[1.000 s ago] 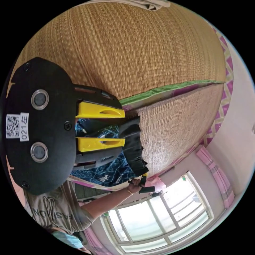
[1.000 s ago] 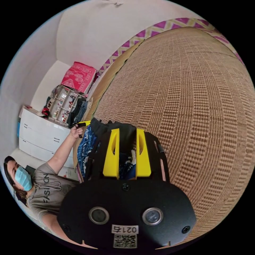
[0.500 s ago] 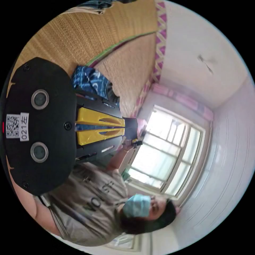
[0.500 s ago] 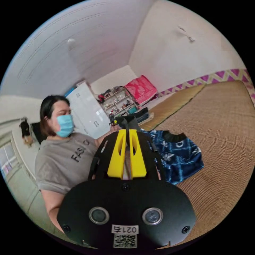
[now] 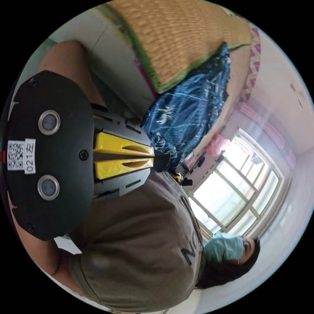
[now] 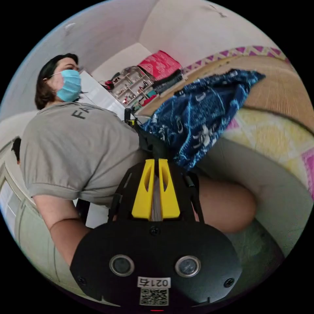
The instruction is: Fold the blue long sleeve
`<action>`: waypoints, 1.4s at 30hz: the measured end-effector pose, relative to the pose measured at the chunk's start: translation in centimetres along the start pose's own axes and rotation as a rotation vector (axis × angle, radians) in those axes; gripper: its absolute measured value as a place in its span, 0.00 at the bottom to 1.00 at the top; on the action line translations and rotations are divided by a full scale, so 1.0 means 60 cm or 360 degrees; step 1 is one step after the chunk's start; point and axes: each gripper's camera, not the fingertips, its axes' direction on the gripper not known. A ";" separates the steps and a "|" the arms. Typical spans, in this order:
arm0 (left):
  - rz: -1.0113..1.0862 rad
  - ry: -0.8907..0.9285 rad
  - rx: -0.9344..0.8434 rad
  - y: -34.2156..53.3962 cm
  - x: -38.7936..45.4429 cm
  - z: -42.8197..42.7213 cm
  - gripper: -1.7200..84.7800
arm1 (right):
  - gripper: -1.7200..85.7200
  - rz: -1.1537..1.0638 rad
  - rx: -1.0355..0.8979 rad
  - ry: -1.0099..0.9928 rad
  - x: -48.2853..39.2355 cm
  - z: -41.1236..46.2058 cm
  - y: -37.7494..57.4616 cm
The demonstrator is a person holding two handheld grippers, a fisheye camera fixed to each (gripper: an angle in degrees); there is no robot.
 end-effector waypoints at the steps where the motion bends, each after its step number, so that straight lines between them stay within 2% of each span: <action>1: -0.0069 -0.0006 0.0001 0.015 -0.020 0.011 0.01 | 0.04 0.0065 -0.0021 0.0002 0.016 0.017 0.007; 4: -0.0196 -0.0030 0.0008 0.038 -0.052 0.019 0.02 | 0.09 0.0141 -0.0019 -0.0019 0.026 0.026 0.002; 6: -0.0114 -0.0061 0.0043 0.044 -0.039 -0.003 0.04 | 0.17 0.0128 -0.0009 0.0071 0.005 0.006 -0.015; 8: -0.0042 -0.0191 0.0055 0.037 -0.016 -0.035 0.08 | 0.18 0.0099 0.0069 0.0290 -0.033 -0.041 -0.050; 12: 0.0112 -0.0748 -0.0040 -0.059 0.037 -0.055 0.08 | 0.13 -0.0123 -0.0022 0.0741 -0.094 -0.048 -0.180; 14: 0.0209 -0.0871 -0.0053 -0.126 0.037 -0.034 0.08 | 0.10 -0.0368 -0.0185 0.1007 -0.116 0.012 -0.301; 17: 0.0361 -0.0919 -0.0016 -0.237 0.001 0.017 0.08 | 0.12 -0.0647 -0.0270 0.1199 -0.112 0.118 -0.449; 20: 0.0317 -0.0945 -0.0020 -0.335 -0.086 0.058 0.09 | 0.14 -0.0766 -0.0345 0.1288 -0.082 0.206 -0.571; 24: -0.0073 -0.1116 0.0125 -0.400 -0.222 0.008 0.11 | 0.15 -0.0544 -0.0370 0.1379 0.009 0.203 -0.660; 26: -0.0227 -0.1190 0.0054 -0.416 -0.278 -0.011 0.12 | 0.15 -0.0246 -0.0293 0.1424 0.089 0.138 -0.679; 29: -0.0455 -0.1039 -0.0080 -0.444 -0.379 -0.011 0.17 | 0.15 0.0167 -0.0149 0.1372 0.197 0.046 -0.672; 32: -0.0600 -0.0907 -0.0084 -0.477 -0.464 -0.007 0.18 | 0.16 0.0465 -0.0146 0.1217 0.302 0.001 -0.654; 35: -0.0659 -0.0854 -0.0086 -0.503 -0.530 -0.001 0.15 | 0.15 0.0589 -0.0016 0.0969 0.368 -0.035 -0.637; 37: -0.0670 -0.0883 -0.0177 -0.517 -0.568 0.019 0.08 | 0.13 0.0645 0.0063 0.0776 0.401 -0.054 -0.629; 39: -0.0640 -0.0880 -0.0247 -0.525 -0.590 0.032 0.04 | 0.11 0.0639 0.0059 0.0632 0.426 -0.056 -0.629; 42: -0.0638 -0.0808 -0.0205 -0.531 -0.618 0.024 0.02 | 0.05 0.0635 -0.0025 0.0375 0.462 -0.041 -0.644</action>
